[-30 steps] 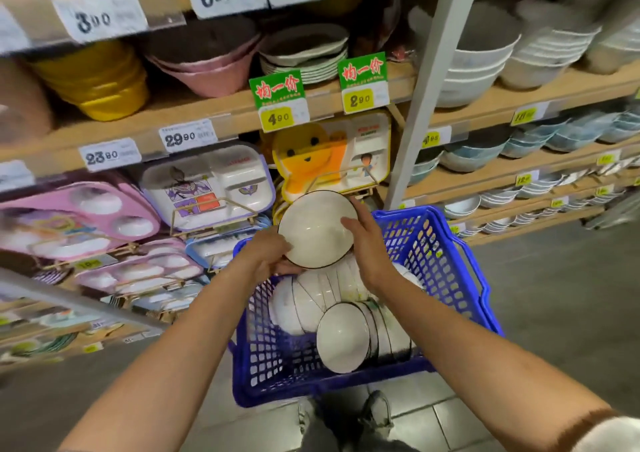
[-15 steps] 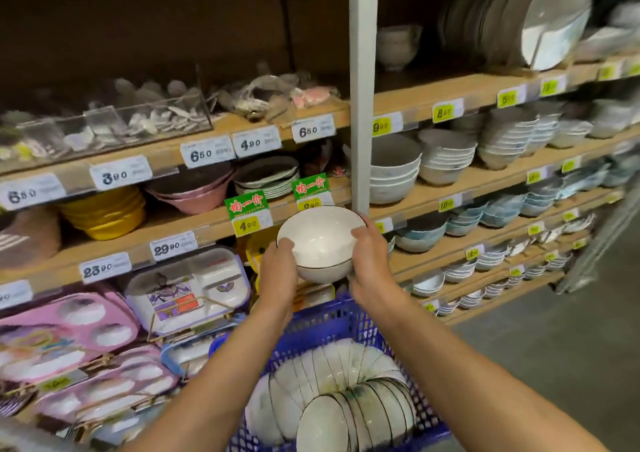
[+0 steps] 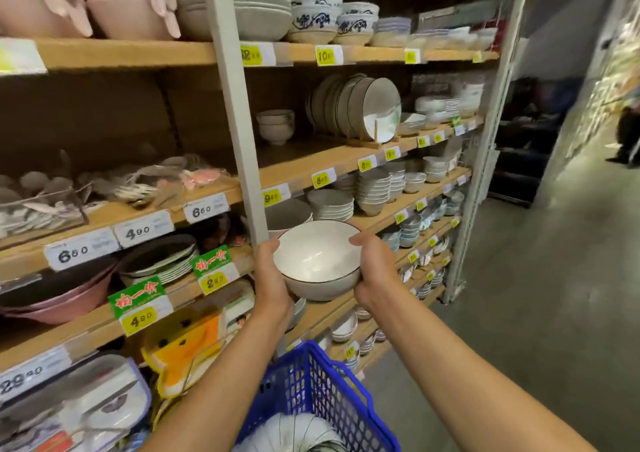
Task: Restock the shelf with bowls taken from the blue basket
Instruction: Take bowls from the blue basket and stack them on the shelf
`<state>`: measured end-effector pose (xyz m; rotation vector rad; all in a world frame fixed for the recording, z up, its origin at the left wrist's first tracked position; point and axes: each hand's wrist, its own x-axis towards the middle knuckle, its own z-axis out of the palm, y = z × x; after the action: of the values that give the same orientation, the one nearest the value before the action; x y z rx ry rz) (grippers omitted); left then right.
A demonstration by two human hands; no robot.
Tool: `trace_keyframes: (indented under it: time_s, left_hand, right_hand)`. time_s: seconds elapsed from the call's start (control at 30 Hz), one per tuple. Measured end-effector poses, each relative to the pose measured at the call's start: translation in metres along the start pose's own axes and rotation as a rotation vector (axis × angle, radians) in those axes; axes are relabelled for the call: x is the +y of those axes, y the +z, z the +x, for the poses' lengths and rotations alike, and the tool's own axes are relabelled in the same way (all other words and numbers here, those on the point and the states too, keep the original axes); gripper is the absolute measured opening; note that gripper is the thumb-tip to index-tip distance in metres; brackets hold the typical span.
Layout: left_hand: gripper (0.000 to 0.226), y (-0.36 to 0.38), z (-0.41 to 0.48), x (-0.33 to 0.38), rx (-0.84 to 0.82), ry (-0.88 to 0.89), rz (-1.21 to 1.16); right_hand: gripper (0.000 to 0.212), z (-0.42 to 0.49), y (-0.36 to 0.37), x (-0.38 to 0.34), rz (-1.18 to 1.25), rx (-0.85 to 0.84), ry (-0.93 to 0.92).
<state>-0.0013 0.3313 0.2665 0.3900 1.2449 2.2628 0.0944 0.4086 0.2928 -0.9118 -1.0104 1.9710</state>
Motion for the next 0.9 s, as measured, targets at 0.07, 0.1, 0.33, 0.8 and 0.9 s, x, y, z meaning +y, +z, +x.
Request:
trace_keyframes:
  time_s: [0.07,0.1,0.33,0.8,0.9]
  left_hand:
    - [0.031,0.017,0.002,-0.005,-0.064,-0.010,-0.009]
    - [0.032,0.027,0.004,-0.008,-0.081,-0.016,-0.001]
    - [0.029,0.105,0.032,-0.042,-0.043,-0.103,0.038]
    - [0.014,0.249,0.102,-0.074,0.253,-0.012,-0.068]
    - [0.011,0.260,0.124,-0.071,0.274,-0.005,-0.071]
  right_hand:
    - [0.023,0.008,-0.015,-0.014,0.011,0.007,0.032]
    - [0.022,0.014,-0.023,-0.021,0.019,-0.006,0.038]
    - [0.018,0.079,-0.070,-0.078,-0.003,-0.083,0.076]
    - [0.023,0.211,-0.100,-0.178,-0.070,-0.298,0.001]
    - [0.026,0.238,-0.088,-0.189,-0.076,-0.308,0.007]
